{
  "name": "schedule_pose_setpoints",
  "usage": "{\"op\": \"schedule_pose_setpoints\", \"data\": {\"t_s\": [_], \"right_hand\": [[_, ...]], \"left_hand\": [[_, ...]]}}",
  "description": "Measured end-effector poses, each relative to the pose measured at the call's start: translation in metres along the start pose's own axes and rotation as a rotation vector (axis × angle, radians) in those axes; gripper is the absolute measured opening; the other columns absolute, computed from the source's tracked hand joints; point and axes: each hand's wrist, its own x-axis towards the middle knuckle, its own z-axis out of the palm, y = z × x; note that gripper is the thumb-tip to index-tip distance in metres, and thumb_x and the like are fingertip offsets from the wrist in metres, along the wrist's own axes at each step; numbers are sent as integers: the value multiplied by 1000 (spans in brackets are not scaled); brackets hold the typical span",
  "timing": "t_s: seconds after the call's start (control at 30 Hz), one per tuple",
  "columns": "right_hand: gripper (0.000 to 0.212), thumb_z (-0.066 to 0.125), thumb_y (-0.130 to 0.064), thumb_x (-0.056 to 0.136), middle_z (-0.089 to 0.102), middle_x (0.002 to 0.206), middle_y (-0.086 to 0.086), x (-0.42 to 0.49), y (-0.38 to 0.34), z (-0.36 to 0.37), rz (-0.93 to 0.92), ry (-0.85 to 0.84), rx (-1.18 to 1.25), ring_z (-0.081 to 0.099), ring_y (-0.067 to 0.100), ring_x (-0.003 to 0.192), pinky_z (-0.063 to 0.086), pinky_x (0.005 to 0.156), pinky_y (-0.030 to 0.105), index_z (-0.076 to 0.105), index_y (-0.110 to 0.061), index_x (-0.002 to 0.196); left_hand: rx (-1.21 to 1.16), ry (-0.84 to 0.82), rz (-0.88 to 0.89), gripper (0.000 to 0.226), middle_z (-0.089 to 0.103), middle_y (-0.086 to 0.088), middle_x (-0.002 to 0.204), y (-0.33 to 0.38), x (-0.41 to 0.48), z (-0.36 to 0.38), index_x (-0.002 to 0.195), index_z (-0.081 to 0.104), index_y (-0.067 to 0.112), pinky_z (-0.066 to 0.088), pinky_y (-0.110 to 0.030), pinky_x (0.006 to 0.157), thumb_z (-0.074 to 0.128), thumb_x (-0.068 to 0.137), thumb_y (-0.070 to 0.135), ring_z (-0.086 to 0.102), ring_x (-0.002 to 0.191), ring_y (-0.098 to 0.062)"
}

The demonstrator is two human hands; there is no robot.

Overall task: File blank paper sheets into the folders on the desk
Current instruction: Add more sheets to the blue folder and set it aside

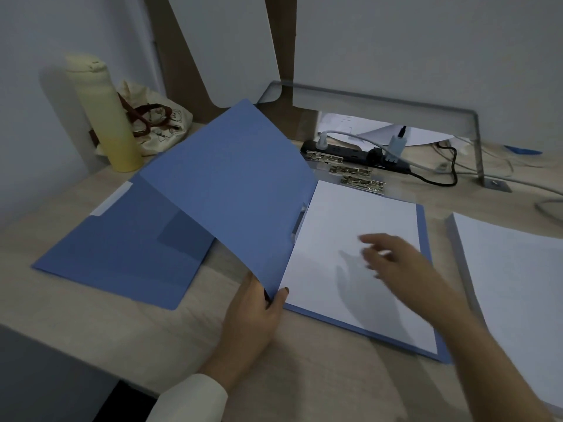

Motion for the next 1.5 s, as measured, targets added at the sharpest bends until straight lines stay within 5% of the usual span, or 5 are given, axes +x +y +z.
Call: {"op": "schedule_pose_setpoints", "data": {"t_s": [0.6,0.9,1.17,1.33,1.5], "right_hand": [[36,35,-21,97,49,105,13,51,-6,107,-282,101,-413,43,22,81,33,67,28,55,-15,127],[28,44,-13,96,64,108,8,28,15,25,167,-163,619,60,20,99,47,90,27,58,-17,119],[37,42,-38,94,63,114,4,-14,87,-45,378,215,890,59,16,95,43,94,39,58,-17,119],[24,47,-35,91,52,133,11,-22,80,-47,422,227,1031,50,19,113,35,100,31,59,-16,102],[19,45,-25,94,70,84,-7,-22,74,-40,434,156,952,62,0,66,43,79,25,59,-19,83]], "left_hand": [[145,-1,77,30,40,2,86,-6,4,4,119,46,0,38,-3,62,49,94,17,45,70,-5],[359,-26,375,37,63,2,109,-10,3,4,122,52,6,51,-20,85,49,85,6,60,94,-13],[405,-143,384,61,42,6,144,-16,0,7,142,23,41,35,-32,105,35,84,56,32,129,-5],[608,-346,214,112,-15,29,142,3,0,2,136,-15,48,-4,-22,111,5,40,100,-9,134,6],[-23,-206,23,50,39,20,128,23,7,4,133,34,32,34,-20,108,57,89,33,38,116,6]]}}
